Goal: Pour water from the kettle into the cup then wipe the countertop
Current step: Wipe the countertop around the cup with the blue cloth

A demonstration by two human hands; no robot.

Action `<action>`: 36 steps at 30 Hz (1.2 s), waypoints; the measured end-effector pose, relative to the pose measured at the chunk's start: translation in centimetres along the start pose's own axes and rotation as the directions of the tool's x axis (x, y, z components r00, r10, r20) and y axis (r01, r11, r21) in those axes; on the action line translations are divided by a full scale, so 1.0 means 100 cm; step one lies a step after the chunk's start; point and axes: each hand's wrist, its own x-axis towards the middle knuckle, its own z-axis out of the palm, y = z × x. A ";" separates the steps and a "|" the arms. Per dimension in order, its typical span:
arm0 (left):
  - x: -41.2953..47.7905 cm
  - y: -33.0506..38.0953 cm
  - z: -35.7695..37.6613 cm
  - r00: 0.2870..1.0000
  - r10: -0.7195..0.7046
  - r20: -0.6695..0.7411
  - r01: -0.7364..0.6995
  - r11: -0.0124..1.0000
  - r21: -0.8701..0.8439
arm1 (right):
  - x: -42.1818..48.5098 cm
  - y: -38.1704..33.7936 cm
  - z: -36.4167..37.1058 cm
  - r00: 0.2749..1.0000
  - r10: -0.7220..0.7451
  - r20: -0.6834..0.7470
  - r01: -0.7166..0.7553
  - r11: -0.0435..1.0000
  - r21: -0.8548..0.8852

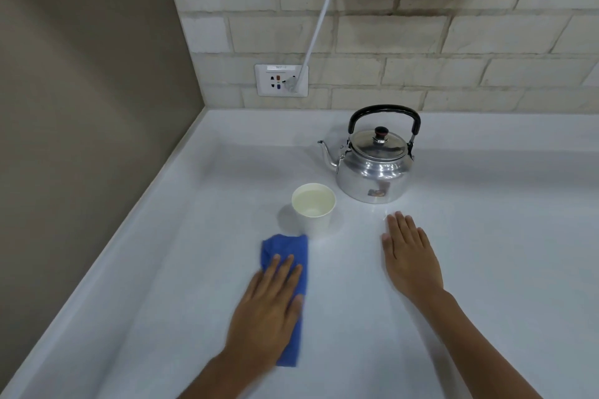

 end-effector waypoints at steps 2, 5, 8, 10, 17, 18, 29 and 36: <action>0.008 -0.035 -0.002 0.998 -0.054 -0.033 0.054 0.999 -0.005 | 0.000 0.000 0.001 1.000 -0.001 -0.005 0.001 1.000 -0.020; 0.037 -0.081 0.005 0.992 -0.124 -0.029 0.124 0.992 -0.017 | 0.000 -0.002 0.003 1.000 0.002 -0.013 -0.003 0.999 -0.032; 0.091 -0.096 0.010 0.989 -0.132 0.061 0.134 0.991 -0.017 | 0.000 -0.004 0.002 1.000 0.010 -0.026 -0.011 1.000 -0.027; 0.125 -0.083 0.004 0.998 -0.054 0.018 0.054 0.998 -0.018 | 0.001 -0.005 0.002 0.999 0.010 -0.032 -0.011 1.000 -0.029; 0.152 -0.061 0.018 0.996 0.089 0.028 -0.074 0.936 -0.343 | 0.000 -0.001 0.002 1.000 0.000 -0.023 -0.001 1.000 -0.020; 0.150 -0.070 0.021 0.993 0.121 0.002 -0.115 0.945 -0.306 | 0.000 -0.001 0.002 1.000 -0.001 -0.025 0.000 1.000 -0.012; 0.212 -0.107 0.027 0.995 0.054 0.084 -0.075 0.960 0.271 | -0.001 -0.007 0.002 0.999 0.038 -0.028 -0.037 0.999 0.015; 0.241 -0.081 0.036 0.964 0.215 0.154 -0.251 0.928 0.275 | -0.001 -0.008 0.003 0.998 0.036 -0.042 -0.034 0.999 0.034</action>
